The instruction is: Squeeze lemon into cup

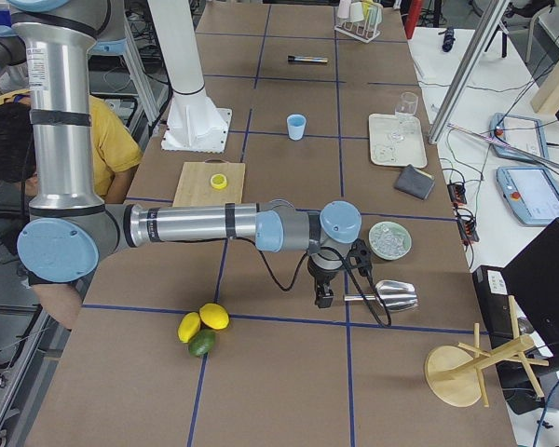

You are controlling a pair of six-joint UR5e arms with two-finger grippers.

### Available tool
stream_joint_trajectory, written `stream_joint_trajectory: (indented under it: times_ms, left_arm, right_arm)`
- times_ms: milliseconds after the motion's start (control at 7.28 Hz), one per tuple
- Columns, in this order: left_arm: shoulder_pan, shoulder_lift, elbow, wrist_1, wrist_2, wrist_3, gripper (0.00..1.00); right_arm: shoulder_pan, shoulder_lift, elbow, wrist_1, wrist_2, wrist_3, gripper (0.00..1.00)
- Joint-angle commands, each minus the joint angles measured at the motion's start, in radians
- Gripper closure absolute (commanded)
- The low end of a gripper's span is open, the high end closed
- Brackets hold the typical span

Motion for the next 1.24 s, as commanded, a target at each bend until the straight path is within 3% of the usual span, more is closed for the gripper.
stream_joint_trajectory:
  times_ms: [0,550,1100]
  left_arm:
    - [0.000,-0.058,0.036,0.002,-0.001,0.001,0.00]
    - [0.002,-0.057,0.037,-0.001,0.002,0.001,0.00]
    - [0.002,-0.057,0.031,-0.001,-0.001,0.001,0.00]
  right_arm:
    - [0.001,-0.001,0.001,0.002,0.004,0.000,0.00]
    - [0.001,-0.004,0.001,0.002,0.054,0.000,0.00]
    - [0.001,-0.009,0.008,0.011,0.048,-0.001,0.00]
